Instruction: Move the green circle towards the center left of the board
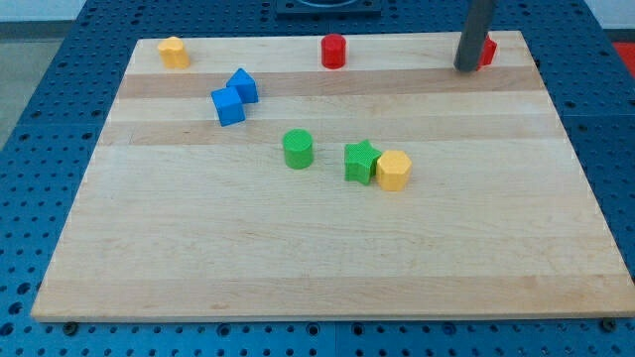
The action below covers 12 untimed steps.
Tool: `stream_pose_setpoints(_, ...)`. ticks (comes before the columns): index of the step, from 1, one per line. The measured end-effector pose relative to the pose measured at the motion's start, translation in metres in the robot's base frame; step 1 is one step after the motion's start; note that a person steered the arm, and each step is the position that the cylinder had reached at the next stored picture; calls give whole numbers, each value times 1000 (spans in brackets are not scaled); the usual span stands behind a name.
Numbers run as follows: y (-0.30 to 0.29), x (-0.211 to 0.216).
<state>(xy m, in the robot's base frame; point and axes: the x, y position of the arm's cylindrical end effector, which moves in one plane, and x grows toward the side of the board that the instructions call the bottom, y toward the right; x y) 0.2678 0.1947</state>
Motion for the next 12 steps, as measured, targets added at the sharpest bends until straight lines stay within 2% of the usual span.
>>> stream_pose_setpoints(2, -18, 47)
stream_pose_setpoints(4, -63, 100)
stream_pose_setpoints(7, -161, 130)
stream_pose_setpoints(10, -220, 171)
stream_pose_setpoints(12, -265, 167)
